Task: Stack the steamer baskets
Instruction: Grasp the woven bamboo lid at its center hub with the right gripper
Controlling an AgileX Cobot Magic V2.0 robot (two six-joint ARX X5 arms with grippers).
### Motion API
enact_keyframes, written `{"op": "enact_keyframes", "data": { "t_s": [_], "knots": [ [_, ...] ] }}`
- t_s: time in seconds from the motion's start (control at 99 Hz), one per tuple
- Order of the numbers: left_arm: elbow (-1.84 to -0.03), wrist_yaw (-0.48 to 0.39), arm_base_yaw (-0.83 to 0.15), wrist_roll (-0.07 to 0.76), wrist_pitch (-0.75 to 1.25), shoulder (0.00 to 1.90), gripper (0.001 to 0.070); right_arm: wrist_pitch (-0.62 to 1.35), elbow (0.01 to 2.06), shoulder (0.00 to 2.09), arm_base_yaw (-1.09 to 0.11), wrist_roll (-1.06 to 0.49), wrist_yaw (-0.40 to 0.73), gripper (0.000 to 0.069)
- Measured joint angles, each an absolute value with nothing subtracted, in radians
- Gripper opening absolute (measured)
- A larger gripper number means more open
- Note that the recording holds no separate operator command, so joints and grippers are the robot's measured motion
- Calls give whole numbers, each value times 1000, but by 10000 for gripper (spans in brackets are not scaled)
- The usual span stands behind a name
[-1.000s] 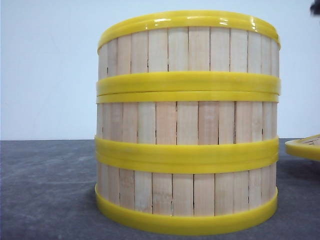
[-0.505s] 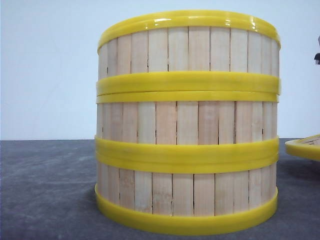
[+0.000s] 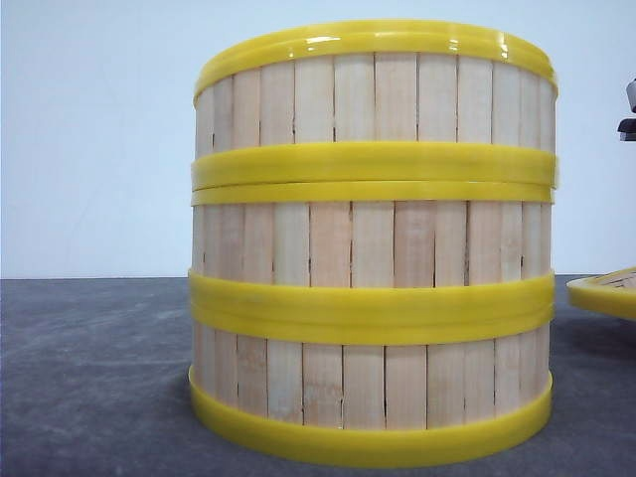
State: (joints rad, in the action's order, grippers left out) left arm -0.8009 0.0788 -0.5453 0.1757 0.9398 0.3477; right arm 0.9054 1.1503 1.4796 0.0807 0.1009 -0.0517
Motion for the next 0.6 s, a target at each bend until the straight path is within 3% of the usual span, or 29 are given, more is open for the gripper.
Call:
{"op": "enact_keyframes", "data": {
  "t_s": [0.424,0.596],
  "knots": [
    [-801,79,-545,176,939,348,431,900,1150,1508,81,101,-52,177],
    [-801,79,-545,176,939,348,431,898,1150,1515,81,101,-50,101]
  ]
}}
